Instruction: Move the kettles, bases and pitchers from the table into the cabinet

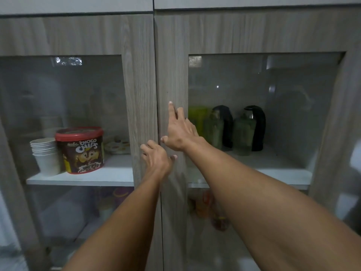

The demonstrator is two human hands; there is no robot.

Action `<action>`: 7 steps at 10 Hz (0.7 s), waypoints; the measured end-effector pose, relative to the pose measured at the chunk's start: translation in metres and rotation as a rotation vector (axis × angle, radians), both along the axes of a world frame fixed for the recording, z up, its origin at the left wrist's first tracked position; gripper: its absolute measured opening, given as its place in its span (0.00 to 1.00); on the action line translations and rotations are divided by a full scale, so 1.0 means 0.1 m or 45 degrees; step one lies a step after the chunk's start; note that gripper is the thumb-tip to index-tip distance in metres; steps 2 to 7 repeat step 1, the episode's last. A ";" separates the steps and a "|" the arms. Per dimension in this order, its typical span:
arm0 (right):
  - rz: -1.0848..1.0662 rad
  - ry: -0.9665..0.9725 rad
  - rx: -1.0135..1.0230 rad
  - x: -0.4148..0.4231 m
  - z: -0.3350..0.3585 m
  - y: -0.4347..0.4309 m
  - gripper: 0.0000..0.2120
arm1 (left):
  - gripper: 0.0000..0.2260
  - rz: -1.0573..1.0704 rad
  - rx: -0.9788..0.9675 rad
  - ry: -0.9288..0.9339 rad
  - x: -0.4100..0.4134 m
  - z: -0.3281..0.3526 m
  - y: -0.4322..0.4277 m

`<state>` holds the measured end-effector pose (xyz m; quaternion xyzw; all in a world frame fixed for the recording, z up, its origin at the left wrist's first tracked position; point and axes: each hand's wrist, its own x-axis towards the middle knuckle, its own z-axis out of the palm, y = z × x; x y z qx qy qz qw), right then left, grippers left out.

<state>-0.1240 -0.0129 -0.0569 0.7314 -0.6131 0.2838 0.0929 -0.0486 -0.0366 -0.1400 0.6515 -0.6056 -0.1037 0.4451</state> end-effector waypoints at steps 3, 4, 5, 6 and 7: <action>0.047 -0.047 0.074 -0.02 0.01 0.15 0.50 | 0.32 0.010 0.000 -0.011 -0.04 0.02 0.14; 0.047 -0.047 0.074 -0.02 0.01 0.15 0.50 | 0.32 0.010 0.000 -0.011 -0.04 0.02 0.14; 0.047 -0.047 0.074 -0.02 0.01 0.15 0.50 | 0.32 0.010 0.000 -0.011 -0.04 0.02 0.14; 0.047 -0.047 0.074 -0.02 0.01 0.15 0.50 | 0.32 0.010 0.000 -0.011 -0.04 0.02 0.14; 0.047 -0.047 0.074 -0.02 0.01 0.15 0.50 | 0.32 0.010 0.000 -0.011 -0.04 0.02 0.14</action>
